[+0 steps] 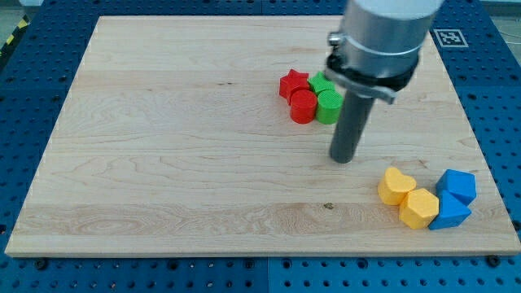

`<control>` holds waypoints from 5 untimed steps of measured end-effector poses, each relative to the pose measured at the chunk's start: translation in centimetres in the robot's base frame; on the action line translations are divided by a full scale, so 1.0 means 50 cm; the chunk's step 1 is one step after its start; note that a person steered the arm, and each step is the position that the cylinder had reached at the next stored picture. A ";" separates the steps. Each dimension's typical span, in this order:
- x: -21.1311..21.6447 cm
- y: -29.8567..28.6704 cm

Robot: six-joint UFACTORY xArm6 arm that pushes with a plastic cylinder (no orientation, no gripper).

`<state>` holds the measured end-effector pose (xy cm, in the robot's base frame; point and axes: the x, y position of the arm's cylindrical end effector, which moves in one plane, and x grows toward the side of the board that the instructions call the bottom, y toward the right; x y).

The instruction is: Push the yellow heart into the blue cube

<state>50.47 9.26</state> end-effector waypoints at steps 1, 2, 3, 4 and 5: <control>0.043 -0.009; 0.059 -0.009; 0.059 -0.011; 0.060 -0.049; 0.088 -0.049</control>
<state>54.86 6.82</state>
